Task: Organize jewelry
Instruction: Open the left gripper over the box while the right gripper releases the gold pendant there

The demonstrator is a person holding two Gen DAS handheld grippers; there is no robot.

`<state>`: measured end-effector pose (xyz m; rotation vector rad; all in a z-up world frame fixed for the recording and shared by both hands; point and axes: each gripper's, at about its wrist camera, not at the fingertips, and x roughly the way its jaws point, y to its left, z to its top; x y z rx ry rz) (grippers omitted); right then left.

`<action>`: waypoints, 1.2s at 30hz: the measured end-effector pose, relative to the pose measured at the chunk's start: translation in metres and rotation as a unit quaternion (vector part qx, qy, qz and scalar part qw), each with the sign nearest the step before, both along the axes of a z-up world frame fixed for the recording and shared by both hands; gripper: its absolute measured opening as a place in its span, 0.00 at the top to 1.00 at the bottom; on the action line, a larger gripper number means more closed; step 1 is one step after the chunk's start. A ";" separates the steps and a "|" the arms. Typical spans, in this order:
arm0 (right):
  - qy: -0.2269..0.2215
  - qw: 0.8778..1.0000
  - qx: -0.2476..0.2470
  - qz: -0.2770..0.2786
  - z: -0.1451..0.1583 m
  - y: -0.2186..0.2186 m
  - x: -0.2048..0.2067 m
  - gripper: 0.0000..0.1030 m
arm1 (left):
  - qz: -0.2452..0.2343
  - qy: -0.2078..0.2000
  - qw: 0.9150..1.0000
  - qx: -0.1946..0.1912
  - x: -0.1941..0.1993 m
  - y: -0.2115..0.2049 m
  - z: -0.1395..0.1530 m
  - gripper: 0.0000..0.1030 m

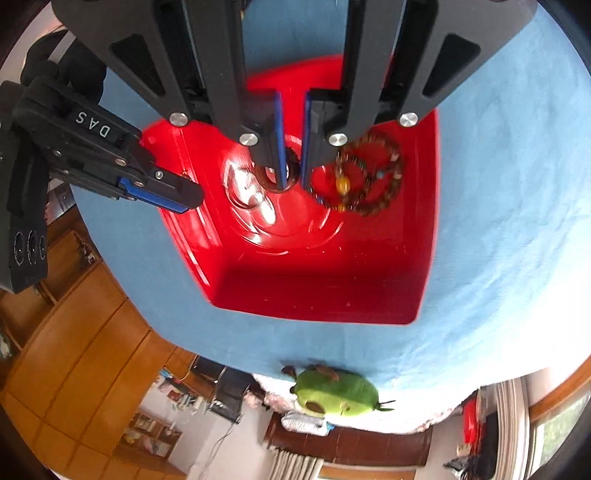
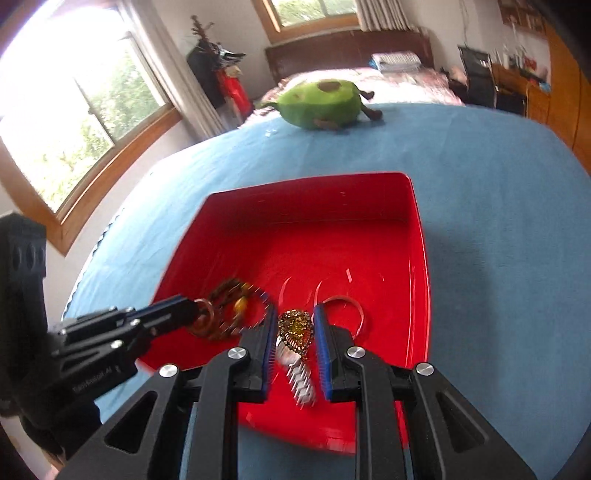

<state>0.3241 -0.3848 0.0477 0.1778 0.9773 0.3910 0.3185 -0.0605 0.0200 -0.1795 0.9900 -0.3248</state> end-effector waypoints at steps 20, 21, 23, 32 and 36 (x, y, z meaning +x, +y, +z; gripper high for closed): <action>-0.009 1.000 -0.025 -0.010 -0.010 0.005 0.050 0.67 | 0.014 0.036 0.999 -0.009 0.061 -0.010 -0.023 0.83; -0.018 1.000 -0.019 -0.008 -0.002 0.003 0.042 0.67 | 0.015 0.023 1.000 -0.009 0.055 -0.009 -0.015 0.80; -0.037 0.999 -0.013 -0.004 0.012 0.001 0.027 0.67 | 0.021 -0.008 1.000 -0.004 0.040 -0.006 0.004 0.70; -0.064 0.998 -0.024 -0.016 0.035 -0.014 -0.025 0.67 | 0.057 -0.079 0.995 0.024 -0.020 0.011 0.043 0.38; -0.067 0.997 -0.032 -0.016 0.036 -0.015 -0.042 0.65 | 0.070 -0.091 0.993 0.035 -0.039 0.016 0.042 0.24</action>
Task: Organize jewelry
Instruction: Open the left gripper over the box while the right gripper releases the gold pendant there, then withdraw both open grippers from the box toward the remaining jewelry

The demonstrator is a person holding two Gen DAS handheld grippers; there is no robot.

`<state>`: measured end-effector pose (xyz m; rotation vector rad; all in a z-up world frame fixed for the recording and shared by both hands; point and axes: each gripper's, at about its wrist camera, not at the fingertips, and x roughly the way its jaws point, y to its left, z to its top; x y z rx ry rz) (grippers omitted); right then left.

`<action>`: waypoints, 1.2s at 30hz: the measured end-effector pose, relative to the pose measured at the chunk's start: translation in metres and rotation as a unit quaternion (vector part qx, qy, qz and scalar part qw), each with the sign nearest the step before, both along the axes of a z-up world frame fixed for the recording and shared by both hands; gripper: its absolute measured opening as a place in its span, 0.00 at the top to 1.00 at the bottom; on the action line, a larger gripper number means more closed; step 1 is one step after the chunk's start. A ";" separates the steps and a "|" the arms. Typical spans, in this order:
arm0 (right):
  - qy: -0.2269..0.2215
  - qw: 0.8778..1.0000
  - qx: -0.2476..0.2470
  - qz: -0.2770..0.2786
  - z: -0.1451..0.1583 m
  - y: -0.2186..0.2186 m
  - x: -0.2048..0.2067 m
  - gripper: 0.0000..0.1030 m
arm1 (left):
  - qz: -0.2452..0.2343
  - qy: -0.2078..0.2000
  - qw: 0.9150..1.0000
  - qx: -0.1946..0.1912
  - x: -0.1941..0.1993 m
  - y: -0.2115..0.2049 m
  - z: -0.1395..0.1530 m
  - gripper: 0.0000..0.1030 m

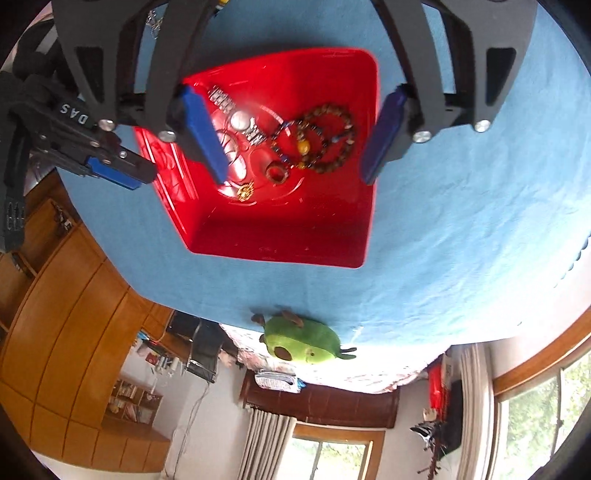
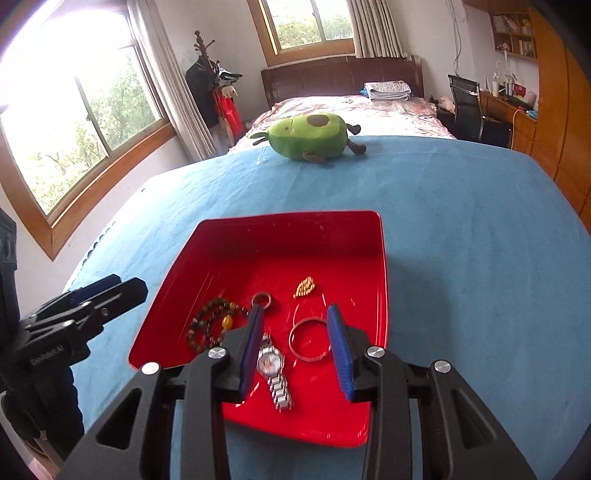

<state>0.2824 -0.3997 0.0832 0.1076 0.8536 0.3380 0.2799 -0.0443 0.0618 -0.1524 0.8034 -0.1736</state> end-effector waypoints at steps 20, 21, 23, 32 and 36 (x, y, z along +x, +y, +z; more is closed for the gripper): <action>-0.033 0.999 -0.018 0.027 -0.010 0.007 -0.097 0.17 | 0.004 -0.034 0.998 0.053 -0.109 0.009 -0.016 0.09; -0.034 0.999 -0.019 0.027 -0.011 0.006 -0.101 0.13 | 0.003 -0.037 0.998 0.057 -0.115 0.009 -0.017 0.08; -0.032 0.999 -0.018 0.026 -0.014 0.005 -0.107 0.07 | 0.001 -0.038 0.997 0.060 -0.124 0.009 -0.018 0.08; -0.020 0.999 -0.014 0.024 -0.030 -0.005 -0.140 0.04 | 0.000 -0.029 0.998 0.059 -0.159 0.012 -0.025 0.04; 0.005 1.000 0.008 0.027 -0.039 -0.015 -0.152 0.04 | -0.004 -0.009 0.998 0.058 -0.171 0.014 -0.033 0.03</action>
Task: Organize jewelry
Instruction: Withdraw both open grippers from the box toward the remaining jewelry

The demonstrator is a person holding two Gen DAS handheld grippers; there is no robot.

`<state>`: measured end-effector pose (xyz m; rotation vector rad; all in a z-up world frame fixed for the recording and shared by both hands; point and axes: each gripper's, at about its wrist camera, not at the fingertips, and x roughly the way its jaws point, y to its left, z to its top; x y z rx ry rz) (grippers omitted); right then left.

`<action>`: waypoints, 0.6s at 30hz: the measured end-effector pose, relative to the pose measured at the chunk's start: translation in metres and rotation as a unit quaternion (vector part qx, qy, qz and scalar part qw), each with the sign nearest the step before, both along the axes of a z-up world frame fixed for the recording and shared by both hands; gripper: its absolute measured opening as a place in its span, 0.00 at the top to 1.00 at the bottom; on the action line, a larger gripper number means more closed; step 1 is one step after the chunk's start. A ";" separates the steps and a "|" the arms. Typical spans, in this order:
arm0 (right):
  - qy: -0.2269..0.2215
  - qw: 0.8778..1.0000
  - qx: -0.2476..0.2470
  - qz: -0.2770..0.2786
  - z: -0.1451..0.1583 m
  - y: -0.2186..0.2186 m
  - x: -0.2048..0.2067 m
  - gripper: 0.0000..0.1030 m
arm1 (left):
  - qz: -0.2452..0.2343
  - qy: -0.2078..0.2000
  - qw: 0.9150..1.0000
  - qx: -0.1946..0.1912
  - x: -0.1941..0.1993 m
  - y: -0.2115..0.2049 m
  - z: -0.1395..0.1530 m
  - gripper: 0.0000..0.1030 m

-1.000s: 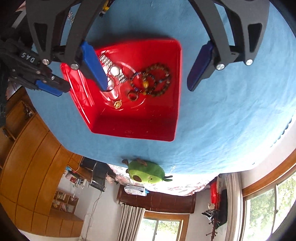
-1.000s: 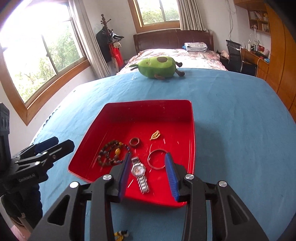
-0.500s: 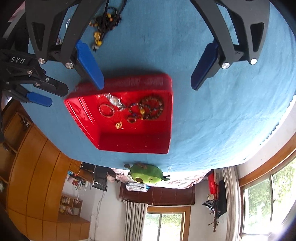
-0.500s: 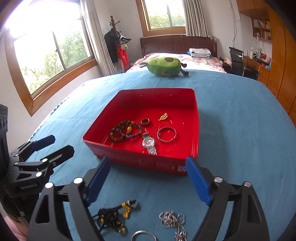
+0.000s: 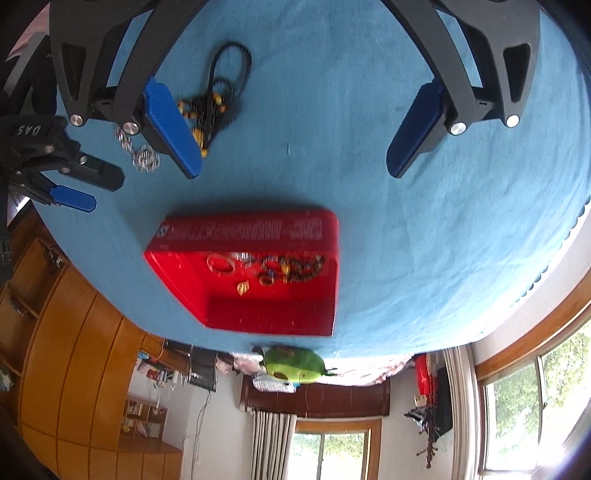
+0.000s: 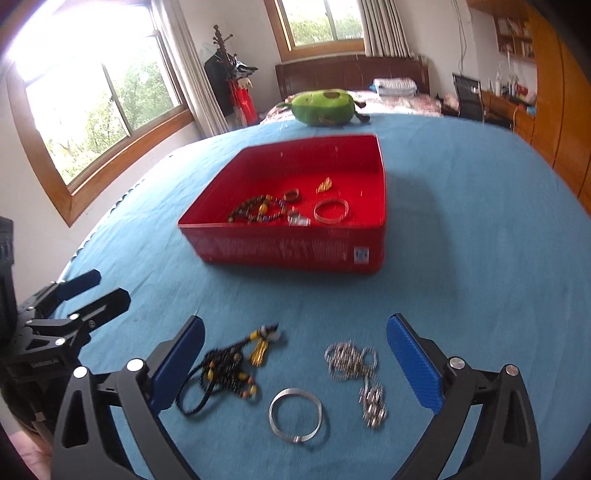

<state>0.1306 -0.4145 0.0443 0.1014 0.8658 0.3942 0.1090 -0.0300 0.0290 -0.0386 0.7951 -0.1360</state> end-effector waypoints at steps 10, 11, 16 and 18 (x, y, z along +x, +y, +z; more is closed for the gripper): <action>0.023 0.999 0.031 0.014 -0.013 -0.018 -0.031 0.04 | -0.011 0.064 0.998 0.001 -0.010 0.002 -0.031 0.03; 0.023 0.999 0.032 0.013 -0.013 -0.020 -0.034 0.06 | -0.015 0.067 0.998 0.000 -0.010 0.001 -0.033 0.03; 0.031 0.998 0.050 0.010 -0.015 -0.031 -0.036 0.20 | -0.034 0.081 0.996 0.005 0.000 -0.015 -0.041 0.03; 0.034 0.998 0.048 0.004 -0.017 -0.034 -0.035 0.25 | -0.049 0.086 0.995 0.005 0.007 -0.025 -0.043 0.03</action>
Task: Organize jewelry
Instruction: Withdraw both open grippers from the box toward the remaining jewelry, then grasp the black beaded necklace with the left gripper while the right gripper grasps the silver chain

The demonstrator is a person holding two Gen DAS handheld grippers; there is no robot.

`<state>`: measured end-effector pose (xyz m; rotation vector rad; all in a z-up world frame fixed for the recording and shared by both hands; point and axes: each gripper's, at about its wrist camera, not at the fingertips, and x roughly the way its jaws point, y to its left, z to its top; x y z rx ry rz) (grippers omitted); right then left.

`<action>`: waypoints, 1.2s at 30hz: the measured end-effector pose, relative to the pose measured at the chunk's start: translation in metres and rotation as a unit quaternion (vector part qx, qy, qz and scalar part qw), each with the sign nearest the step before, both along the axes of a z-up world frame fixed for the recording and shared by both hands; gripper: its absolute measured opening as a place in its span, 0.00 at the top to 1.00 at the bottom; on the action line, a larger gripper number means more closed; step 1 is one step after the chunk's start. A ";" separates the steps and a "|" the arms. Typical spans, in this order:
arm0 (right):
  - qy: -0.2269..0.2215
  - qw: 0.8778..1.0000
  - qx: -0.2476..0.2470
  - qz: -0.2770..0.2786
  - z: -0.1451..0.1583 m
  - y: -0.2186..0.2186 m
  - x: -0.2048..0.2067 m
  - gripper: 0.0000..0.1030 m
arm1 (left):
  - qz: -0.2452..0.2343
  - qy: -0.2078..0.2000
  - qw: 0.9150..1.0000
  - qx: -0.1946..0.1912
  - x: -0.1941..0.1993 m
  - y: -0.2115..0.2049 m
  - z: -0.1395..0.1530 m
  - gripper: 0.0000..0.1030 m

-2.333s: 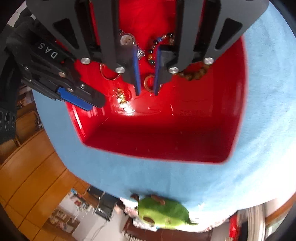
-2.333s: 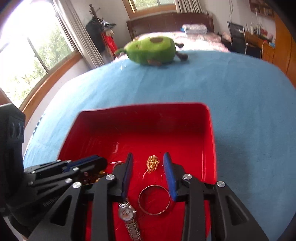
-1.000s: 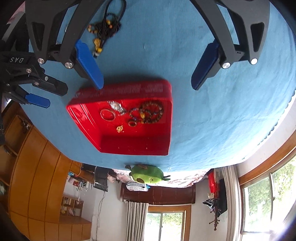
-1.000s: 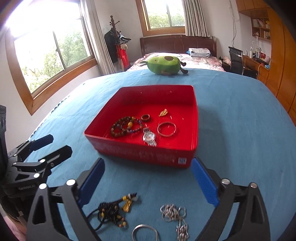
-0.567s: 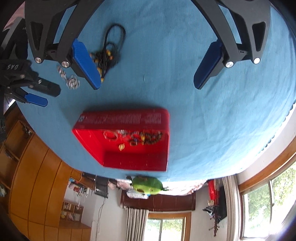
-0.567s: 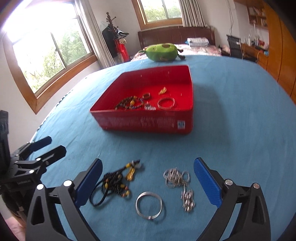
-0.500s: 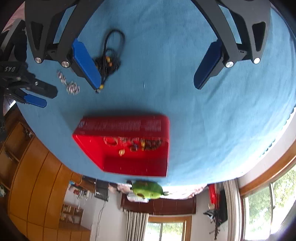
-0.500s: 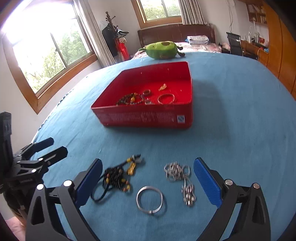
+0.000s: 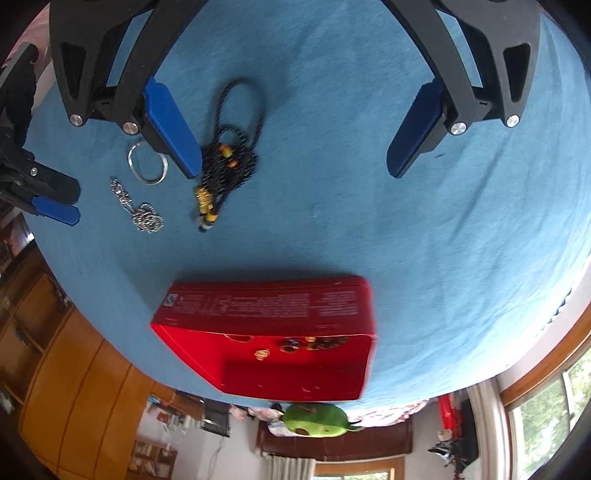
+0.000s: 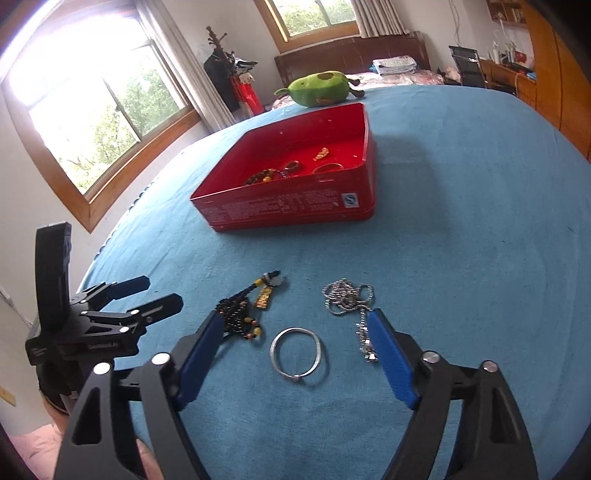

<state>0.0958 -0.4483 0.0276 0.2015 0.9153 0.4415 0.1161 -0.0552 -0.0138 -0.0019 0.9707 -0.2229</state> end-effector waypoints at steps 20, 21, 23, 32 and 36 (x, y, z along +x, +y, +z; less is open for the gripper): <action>0.034 0.999 -0.013 -0.017 -0.022 -0.013 0.033 0.32 | -0.085 0.091 0.992 -0.007 0.064 -0.062 -0.041 0.47; 0.038 0.999 -0.014 -0.017 -0.024 -0.013 0.036 0.32 | -0.089 0.089 0.992 -0.003 0.063 -0.063 -0.041 0.56; 0.043 0.999 -0.016 -0.016 -0.028 -0.011 0.041 0.34 | -0.100 0.094 0.991 -0.010 0.063 -0.066 -0.042 0.68; 0.078 0.996 -0.037 -0.016 -0.045 -0.002 0.059 0.39 | -0.107 0.087 0.990 -0.043 0.061 -0.063 -0.036 0.94; 0.091 0.995 -0.047 -0.006 -0.051 0.008 0.064 0.43 | -0.091 0.062 0.992 -0.060 0.055 -0.047 -0.017 0.94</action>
